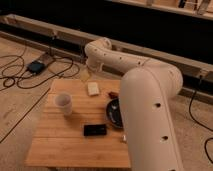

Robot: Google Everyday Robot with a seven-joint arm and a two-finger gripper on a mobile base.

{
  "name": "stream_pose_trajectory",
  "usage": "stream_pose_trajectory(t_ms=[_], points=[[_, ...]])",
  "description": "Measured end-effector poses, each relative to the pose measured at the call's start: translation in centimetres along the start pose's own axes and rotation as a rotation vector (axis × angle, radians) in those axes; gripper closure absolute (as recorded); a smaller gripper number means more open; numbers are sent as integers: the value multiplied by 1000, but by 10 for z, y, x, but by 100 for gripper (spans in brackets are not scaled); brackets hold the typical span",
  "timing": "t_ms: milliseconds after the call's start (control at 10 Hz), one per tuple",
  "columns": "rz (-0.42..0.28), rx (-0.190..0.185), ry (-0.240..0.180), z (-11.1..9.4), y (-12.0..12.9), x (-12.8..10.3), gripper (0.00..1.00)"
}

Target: Place the white sponge in the ceramic cup

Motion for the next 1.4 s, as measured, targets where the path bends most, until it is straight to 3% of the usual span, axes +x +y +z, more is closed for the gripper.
stream_pose_trajectory(t_ms=[500,1000,1400], points=[[77,-16,121,62,0,1,20],[170,-30,170,105,-16,11,20],[188,-38,204,126,-20,15,20]])
